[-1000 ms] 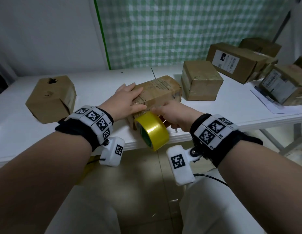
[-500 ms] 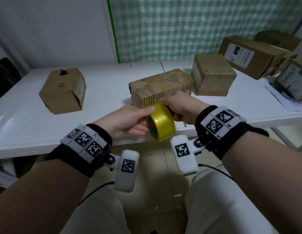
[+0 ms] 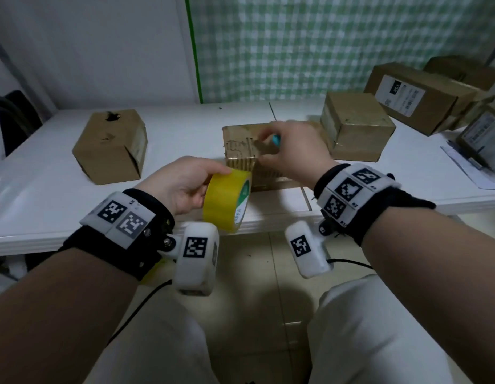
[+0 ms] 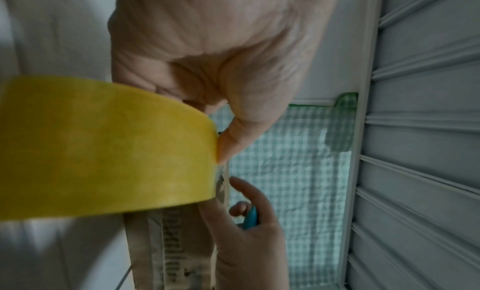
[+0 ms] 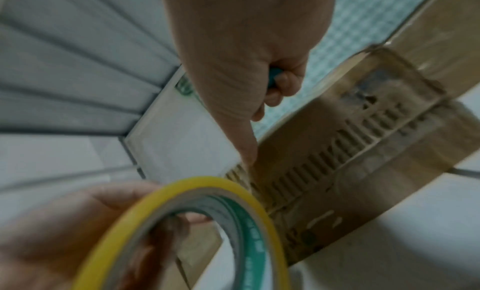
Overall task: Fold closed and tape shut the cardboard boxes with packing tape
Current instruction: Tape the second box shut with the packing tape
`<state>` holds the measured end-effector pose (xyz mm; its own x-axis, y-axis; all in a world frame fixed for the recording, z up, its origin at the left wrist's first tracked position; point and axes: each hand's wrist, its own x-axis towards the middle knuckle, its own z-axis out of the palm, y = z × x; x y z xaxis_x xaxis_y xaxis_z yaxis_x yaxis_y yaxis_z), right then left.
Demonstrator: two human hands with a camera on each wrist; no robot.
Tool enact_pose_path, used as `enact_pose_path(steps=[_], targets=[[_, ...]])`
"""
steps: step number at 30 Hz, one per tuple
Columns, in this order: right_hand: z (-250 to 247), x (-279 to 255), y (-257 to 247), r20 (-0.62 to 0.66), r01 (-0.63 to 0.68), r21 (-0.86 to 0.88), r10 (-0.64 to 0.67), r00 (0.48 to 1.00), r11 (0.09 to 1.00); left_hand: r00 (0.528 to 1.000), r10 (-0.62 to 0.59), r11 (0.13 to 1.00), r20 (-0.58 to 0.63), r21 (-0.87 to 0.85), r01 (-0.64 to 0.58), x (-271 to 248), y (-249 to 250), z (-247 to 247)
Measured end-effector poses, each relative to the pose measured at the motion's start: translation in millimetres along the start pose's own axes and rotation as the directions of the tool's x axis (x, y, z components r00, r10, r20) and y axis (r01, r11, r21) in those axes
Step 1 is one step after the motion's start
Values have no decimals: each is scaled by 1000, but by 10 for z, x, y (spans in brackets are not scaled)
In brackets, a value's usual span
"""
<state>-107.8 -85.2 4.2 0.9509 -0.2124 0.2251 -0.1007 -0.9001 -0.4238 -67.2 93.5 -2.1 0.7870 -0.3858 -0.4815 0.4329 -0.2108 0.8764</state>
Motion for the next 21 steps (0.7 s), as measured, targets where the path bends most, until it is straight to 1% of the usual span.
enact_pose_path(steps=[2,4,5,6,8,10,13,15,17,21], targets=[[56,29,-73,59,130,-203,-120,991,970,1000,-13,1000,2,15,13,-12,-2,-30],[130,73,-119,150,235,-287,-199,968,928,999,-30,1000,15,2,30,-33,-20,-41],[137,108,-129,195,259,-277,-210,958,925,999,-35,999,21,-6,35,-40,-34,-43],[120,153,-134,232,256,-229,-203,951,939,999,-34,999,24,-11,34,-43,-48,-47],[70,253,-126,274,220,-106,-184,944,970,999,-16,1000,31,-18,17,-27,-80,-56],[89,312,-111,259,220,-88,-191,947,972,999,-3,1000,44,-25,4,-10,-102,-54],[218,328,-74,149,209,-169,-184,972,963,997,13,999,75,-45,-9,3,-103,-36],[283,339,-56,106,203,-194,-186,977,960,996,25,998,80,-55,-21,21,-99,-33],[297,357,-49,101,208,-209,-191,976,956,997,25,998,76,-56,-21,35,-105,-30],[321,355,-33,113,227,-242,-205,972,943,998,-18,1000,55,-25,20,45,-144,16]])
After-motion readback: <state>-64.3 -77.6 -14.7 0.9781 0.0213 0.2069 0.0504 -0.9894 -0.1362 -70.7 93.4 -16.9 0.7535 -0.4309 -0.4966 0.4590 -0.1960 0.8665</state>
